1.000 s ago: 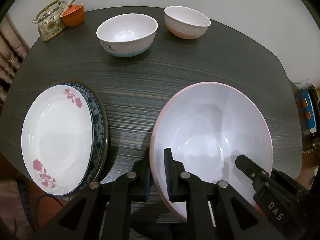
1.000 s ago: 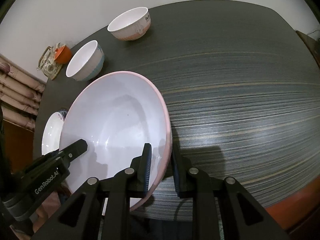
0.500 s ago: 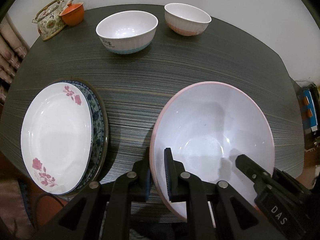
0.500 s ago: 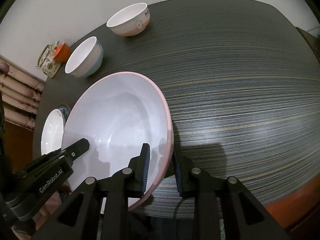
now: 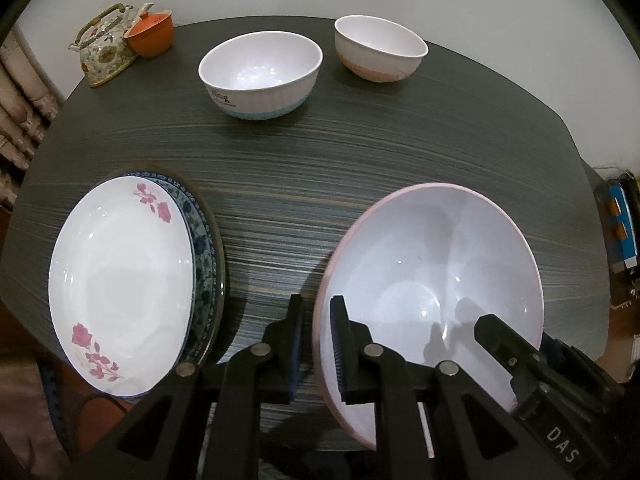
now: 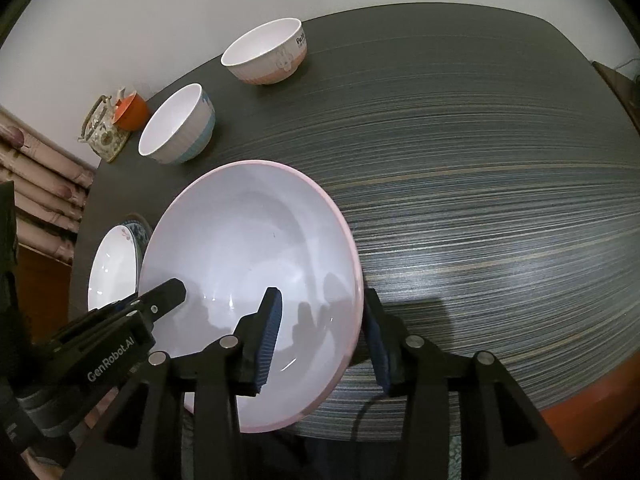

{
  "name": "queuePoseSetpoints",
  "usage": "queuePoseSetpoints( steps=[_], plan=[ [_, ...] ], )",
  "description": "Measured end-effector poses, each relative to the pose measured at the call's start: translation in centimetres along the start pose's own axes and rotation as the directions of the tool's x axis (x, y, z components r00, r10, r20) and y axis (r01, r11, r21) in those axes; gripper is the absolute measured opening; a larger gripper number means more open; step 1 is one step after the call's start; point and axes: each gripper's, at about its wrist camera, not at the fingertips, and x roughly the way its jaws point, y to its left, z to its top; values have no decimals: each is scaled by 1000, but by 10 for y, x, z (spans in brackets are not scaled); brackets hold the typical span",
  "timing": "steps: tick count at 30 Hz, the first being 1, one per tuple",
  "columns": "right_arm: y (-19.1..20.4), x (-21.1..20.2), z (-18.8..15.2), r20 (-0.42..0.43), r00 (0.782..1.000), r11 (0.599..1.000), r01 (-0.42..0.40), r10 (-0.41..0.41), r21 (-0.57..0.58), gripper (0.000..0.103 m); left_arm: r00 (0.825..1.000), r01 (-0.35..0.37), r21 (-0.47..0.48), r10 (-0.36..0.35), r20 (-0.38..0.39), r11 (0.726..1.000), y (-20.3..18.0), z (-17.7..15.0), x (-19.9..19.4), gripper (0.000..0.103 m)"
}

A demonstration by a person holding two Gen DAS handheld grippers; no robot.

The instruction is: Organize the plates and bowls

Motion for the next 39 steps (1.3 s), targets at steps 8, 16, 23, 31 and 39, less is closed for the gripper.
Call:
queuePoseSetpoints(
  steps=[8,16,23,31,39],
  plan=[
    [0,-3,4,7,1000,1000,-3,3,2,44,1000,5,-7,-5,-6,1000,3,3,-2,17],
    [0,-9,12,38,999,1000,-7,7,4,51,1000,9,-9,-9,8,1000,6,9,-4,20],
    [-1,-11,16,55,998,1000,-13,12,13,52,1000,3,0,-3,11,1000,7,14,-6,24],
    [0,-17,26,83,996,1000,-21,19,13,52,1000,13,-9,-13,13,1000,10,20,-7,28],
    [3,-11,28,67,997,1000,-27,26,14,52,999,34,-26,-33,13,999,15,22,-8,31]
  ],
)
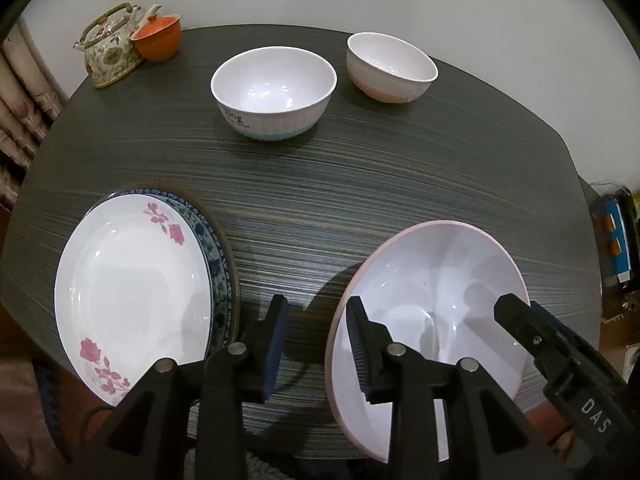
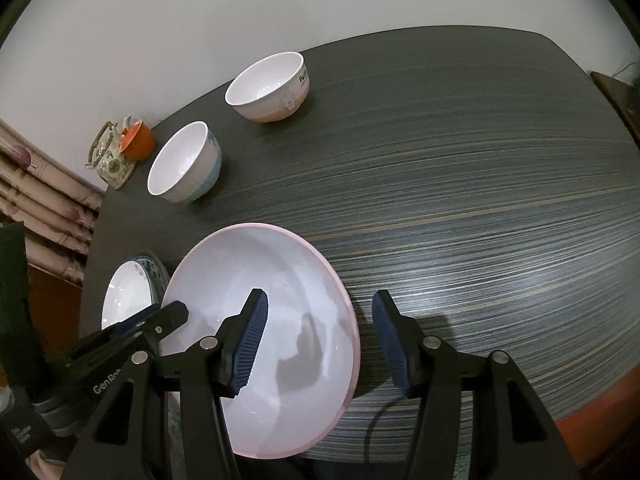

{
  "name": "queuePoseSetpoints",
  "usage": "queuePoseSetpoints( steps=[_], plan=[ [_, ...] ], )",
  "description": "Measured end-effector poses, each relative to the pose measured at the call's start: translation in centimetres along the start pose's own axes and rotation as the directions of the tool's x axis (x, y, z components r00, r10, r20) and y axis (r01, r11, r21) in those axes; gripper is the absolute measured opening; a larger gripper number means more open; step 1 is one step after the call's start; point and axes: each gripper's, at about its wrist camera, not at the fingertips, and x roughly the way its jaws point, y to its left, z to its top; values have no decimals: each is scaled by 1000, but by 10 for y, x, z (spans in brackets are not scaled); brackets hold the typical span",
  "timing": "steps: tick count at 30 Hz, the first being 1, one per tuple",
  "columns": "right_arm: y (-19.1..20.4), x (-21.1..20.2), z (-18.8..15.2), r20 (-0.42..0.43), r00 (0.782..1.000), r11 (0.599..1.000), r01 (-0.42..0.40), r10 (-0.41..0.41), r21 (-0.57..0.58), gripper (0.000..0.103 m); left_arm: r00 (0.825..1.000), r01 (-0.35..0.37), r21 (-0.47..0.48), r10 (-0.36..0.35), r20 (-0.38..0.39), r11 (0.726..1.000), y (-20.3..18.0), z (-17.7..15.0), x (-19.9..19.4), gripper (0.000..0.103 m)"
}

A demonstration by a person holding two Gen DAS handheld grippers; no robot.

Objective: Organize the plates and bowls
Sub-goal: 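Open both tools and pull them back from the large bowl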

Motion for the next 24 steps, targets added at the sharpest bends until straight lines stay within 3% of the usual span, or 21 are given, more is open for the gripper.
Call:
queuePoseSetpoints(
  steps=[10,24],
  plan=[
    [4,-3,5,7,1000,1000,-13,13,-5,52,999,20,-20,-20,34,1000,7,1,-11,31],
    [21,-9,14,33,999,999,-16,17,-49,55,994,-19,-101,30,107,995,47,13,-36,31]
  ],
)
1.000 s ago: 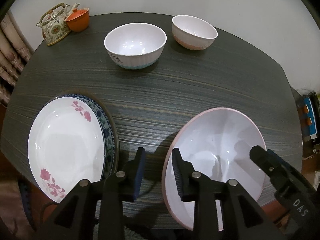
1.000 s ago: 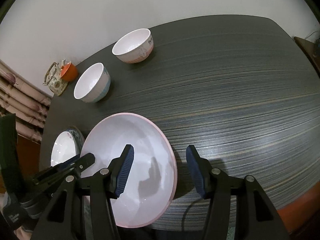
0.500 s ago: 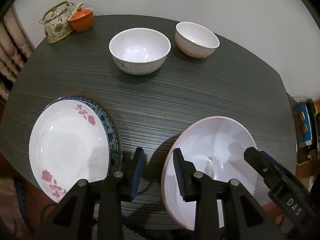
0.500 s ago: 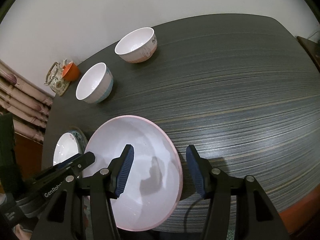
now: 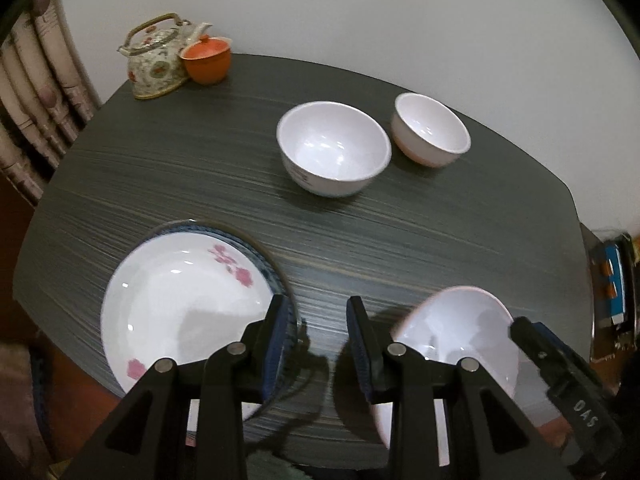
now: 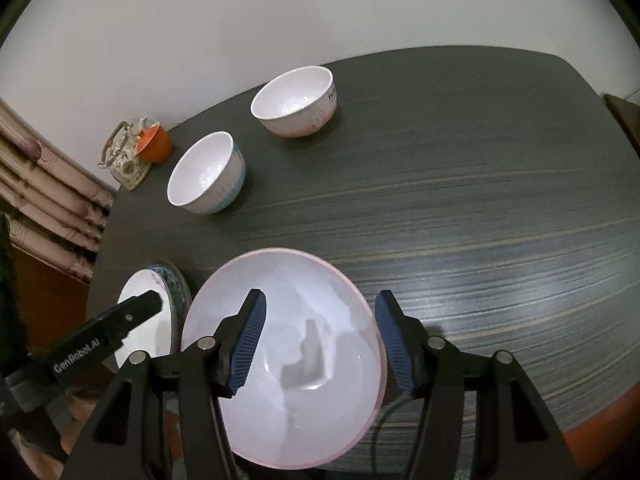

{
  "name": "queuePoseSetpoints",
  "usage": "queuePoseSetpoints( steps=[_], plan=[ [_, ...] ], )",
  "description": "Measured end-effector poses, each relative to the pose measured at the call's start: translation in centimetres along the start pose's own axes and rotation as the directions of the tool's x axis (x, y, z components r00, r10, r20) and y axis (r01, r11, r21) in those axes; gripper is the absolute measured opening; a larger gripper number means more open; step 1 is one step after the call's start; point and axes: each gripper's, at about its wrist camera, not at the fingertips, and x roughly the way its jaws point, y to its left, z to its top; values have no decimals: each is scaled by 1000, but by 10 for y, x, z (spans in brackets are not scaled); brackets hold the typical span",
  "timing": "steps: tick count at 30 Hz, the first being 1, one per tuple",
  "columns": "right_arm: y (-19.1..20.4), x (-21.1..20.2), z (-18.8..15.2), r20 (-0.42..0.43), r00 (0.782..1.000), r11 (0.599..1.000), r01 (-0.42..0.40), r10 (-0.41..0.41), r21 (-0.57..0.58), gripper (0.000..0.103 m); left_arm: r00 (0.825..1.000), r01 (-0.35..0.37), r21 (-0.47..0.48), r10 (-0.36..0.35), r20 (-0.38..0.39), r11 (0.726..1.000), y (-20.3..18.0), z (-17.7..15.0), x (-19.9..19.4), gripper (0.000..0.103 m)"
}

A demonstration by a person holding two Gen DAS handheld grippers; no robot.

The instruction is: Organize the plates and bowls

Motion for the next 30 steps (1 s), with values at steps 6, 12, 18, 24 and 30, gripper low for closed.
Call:
queuePoseSetpoints(
  steps=[6,12,18,24,30],
  plan=[
    [3,-7,8,29,1000,1000,6,-5,-18,55,999,-30,-22,30,11,999,24,13,1,32],
    [11,-10,20,48,999,999,-5,7,-45,55,997,-73,-36,73,20,997,37,22,8,34],
    [34,-4,29,37,999,995,-12,16,-102,55,998,-64,-36,65,13,997,45,31,20,34],
    [55,13,39,-10,999,990,-39,38,-133,55,999,-49,-46,49,8,998,49,48,31,35],
    [72,31,51,-33,999,989,-30,25,-147,55,1000,-20,-81,18,-24,996,48,68,51,36]
  ],
)
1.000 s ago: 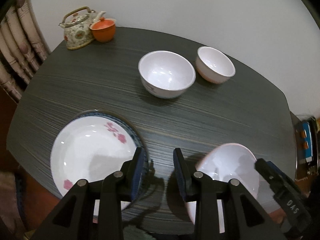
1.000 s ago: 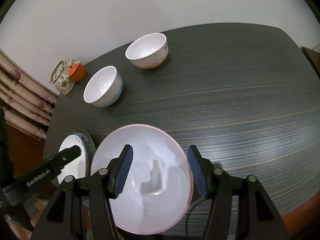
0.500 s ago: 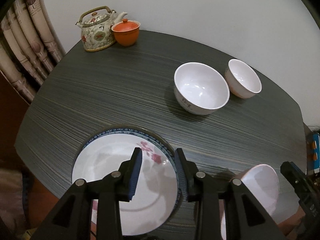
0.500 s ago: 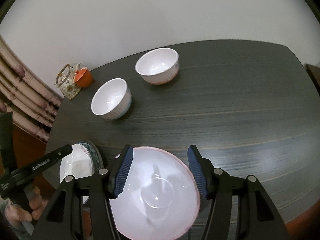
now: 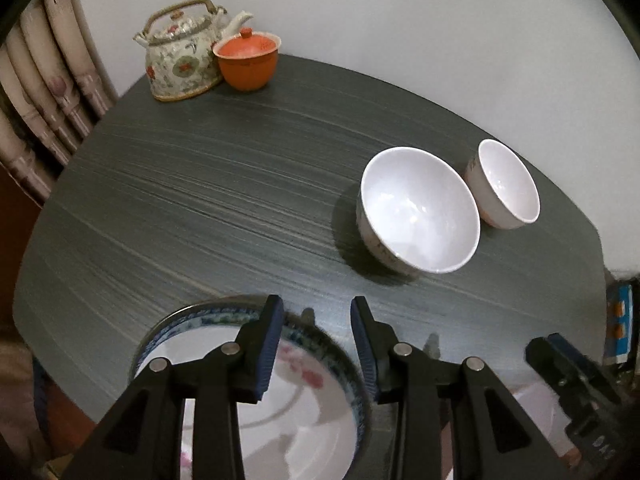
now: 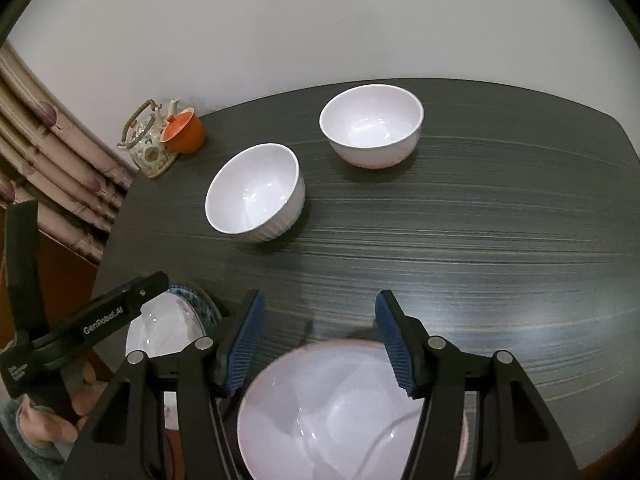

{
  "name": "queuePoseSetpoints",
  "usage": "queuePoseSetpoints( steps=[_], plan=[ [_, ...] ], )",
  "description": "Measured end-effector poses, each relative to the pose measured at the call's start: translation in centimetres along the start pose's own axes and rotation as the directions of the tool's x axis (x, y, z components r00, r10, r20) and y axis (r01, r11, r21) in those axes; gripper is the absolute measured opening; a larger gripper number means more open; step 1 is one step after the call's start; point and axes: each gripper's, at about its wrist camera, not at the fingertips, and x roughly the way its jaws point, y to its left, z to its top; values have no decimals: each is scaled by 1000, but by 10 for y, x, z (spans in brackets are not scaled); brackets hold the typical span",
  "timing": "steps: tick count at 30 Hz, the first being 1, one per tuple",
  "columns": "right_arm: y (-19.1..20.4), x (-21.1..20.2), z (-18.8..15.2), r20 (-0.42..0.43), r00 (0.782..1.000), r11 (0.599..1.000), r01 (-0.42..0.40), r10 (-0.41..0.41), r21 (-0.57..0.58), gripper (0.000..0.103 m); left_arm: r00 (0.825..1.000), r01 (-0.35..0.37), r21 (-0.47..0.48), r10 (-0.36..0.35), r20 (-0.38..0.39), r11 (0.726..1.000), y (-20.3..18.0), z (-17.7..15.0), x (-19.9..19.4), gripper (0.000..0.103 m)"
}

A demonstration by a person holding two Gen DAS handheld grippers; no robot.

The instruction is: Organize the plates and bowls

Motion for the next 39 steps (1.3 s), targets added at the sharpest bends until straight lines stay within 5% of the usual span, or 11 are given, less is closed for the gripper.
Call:
queuePoseSetpoints(
  steps=[15,29,31,33,39],
  plan=[
    [13,60,52,-42,999,999,-10,12,48,55,993,114,-94,-117,-22,989,3,54,41,36],
    [11,115,88,-92,996,997,5,2,76,55,985,115,-97,-126,-117,989,-8,78,89,36],
    [11,123,90,-104,995,997,9,-1,81,51,985,112,-89,-122,-119,990,-9,79,91,33],
    [11,128,90,-116,993,997,6,4,80,46,984,117,-80,-126,-125,990,-11,79,94,19],
    [11,142,89,-152,988,996,-10,24,92,25,984,128,-57,-134,-120,990,-14,79,91,10]
  ],
)
